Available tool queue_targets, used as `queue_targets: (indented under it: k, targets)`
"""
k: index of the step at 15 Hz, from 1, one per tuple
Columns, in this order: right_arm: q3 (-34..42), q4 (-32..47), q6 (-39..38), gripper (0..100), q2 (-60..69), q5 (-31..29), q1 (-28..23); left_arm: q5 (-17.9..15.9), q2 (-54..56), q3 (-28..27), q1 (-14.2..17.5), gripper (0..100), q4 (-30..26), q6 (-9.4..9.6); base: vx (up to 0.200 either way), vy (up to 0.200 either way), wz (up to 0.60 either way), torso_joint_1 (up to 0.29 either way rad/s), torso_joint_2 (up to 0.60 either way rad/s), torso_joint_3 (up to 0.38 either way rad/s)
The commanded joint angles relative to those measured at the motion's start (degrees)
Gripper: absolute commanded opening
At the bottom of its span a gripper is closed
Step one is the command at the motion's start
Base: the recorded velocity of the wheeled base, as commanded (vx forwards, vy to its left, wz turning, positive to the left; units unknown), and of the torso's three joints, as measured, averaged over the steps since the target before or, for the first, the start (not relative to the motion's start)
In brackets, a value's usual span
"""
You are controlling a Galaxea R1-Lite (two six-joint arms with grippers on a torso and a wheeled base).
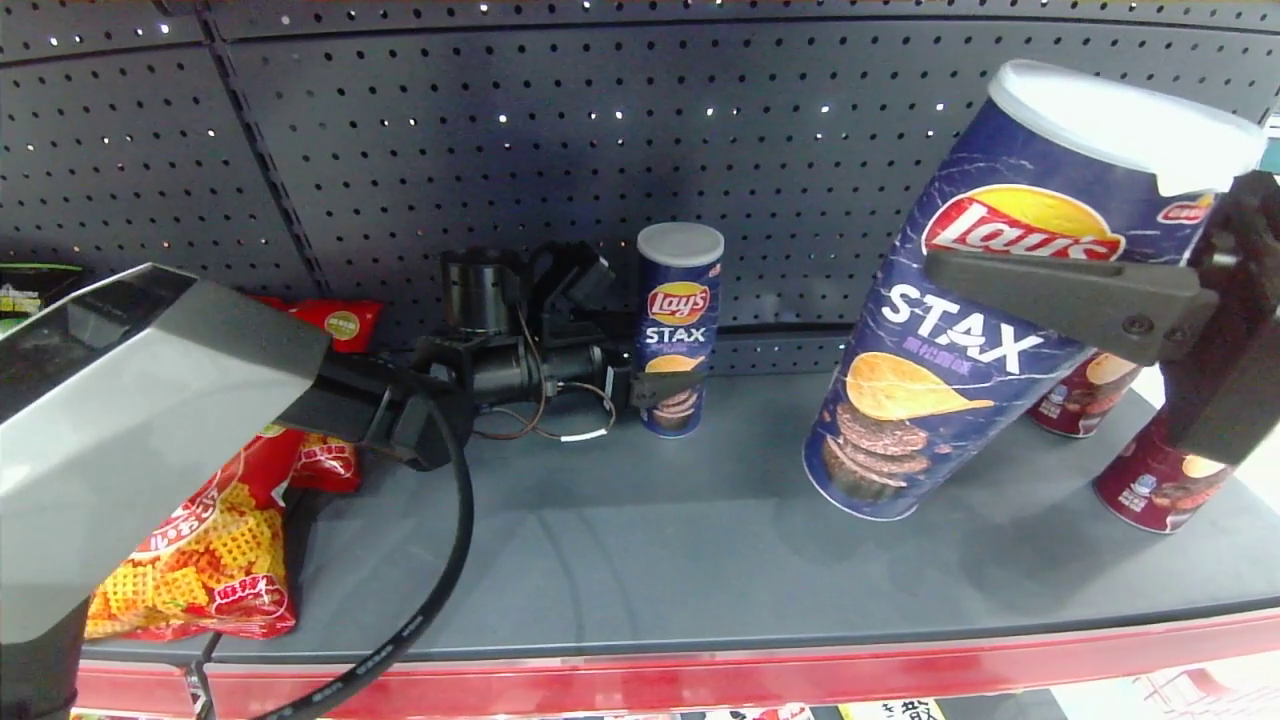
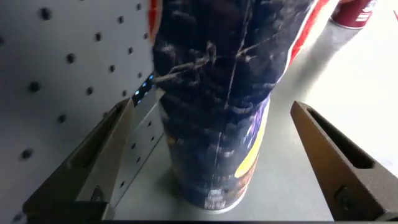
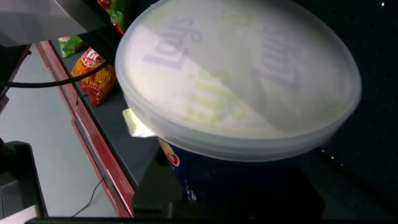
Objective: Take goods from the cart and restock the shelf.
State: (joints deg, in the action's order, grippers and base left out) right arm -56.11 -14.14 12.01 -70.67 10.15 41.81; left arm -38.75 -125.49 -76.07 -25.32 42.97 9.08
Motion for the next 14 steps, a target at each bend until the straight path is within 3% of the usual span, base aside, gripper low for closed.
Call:
queue_targets:
  k: [1,5,6,14]
  targets:
    - [0.1,0.0,0.0,0,-0.3,0.0,0.0,-0.1,-1.5,-1.3,-0.5,100,0.2,-0.03,0.000,0.000,0.00,0.000,0.00,0.000]
    - [0.8,0.0,-0.3,0,-0.4,0.1,0.0,-0.1,-2.1,-1.4,-1.2,100,0.3,-0.03,0.000,0.000,0.00,0.000,0.00,0.000]
    - [0.8,0.0,-0.3,0,-0.7,0.1,0.0,-0.1,-2.1,-1.4,-1.2,0,0.4,-0.12,0.000,0.000,0.00,0.000,0.00,0.000]
    - [1.0,-0.1,-0.3,0,-1.7,0.1,0.4,-0.1,-0.9,-1.6,-1.5,0,1.8,-0.21,0.000,0.000,0.00,0.000,0.00,0.000]
